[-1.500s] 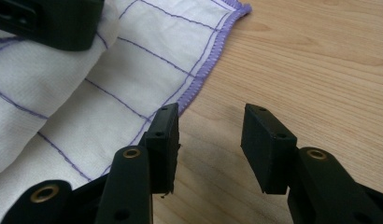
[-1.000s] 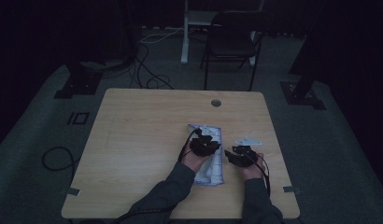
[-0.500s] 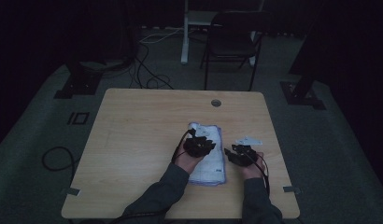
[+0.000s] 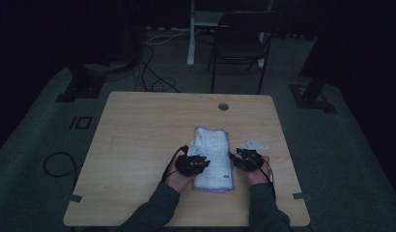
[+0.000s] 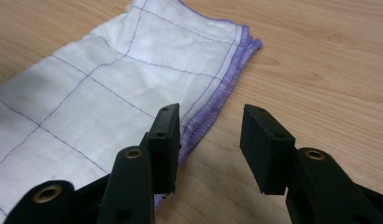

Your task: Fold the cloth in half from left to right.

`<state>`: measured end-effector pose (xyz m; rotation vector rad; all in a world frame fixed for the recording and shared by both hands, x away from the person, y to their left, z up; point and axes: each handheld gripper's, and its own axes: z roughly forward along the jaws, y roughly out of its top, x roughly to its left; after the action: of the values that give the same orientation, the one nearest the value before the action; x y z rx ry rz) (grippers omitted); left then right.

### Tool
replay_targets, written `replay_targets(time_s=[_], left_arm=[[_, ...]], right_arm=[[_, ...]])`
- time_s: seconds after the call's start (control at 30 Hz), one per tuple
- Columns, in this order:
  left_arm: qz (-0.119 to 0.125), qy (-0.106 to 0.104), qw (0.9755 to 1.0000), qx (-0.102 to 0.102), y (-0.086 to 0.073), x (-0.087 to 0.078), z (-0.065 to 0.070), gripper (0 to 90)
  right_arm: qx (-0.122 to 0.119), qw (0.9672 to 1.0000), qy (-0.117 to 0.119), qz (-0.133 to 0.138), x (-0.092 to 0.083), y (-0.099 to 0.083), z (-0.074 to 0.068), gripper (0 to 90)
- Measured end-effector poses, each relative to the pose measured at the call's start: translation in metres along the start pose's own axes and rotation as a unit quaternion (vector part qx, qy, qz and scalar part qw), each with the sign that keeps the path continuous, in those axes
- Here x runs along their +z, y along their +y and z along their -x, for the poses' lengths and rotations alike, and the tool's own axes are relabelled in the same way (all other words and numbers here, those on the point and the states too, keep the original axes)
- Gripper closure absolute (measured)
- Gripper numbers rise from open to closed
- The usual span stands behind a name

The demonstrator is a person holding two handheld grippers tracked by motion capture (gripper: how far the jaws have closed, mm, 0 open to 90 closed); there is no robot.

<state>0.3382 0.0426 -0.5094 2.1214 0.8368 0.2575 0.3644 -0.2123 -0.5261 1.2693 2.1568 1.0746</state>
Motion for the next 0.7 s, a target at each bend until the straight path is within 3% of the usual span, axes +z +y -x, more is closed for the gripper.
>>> replay_targets(time_s=[0.2, 0.47, 0.7], left_arm=[[-0.017, -0.001, 0.9999, -0.003, -0.02, -0.002, 0.001, 73.1], [-0.03, 0.007, 0.9995, -0.002, -0.031, -0.002, 0.0, 76.2], [-0.033, 0.013, 0.9993, -0.008, -0.036, -0.002, -0.003, 83.6]], right_arm=[[0.0, 1.0, -0.001, 0.002, 0.001, 0.001, 0.0, 58.1], [-0.001, 1.0, -0.005, -0.001, 0.002, 0.003, 0.0, 58.2], [-0.015, 0.9998, -0.007, 0.013, 0.002, 0.023, -0.004, 57.9]])
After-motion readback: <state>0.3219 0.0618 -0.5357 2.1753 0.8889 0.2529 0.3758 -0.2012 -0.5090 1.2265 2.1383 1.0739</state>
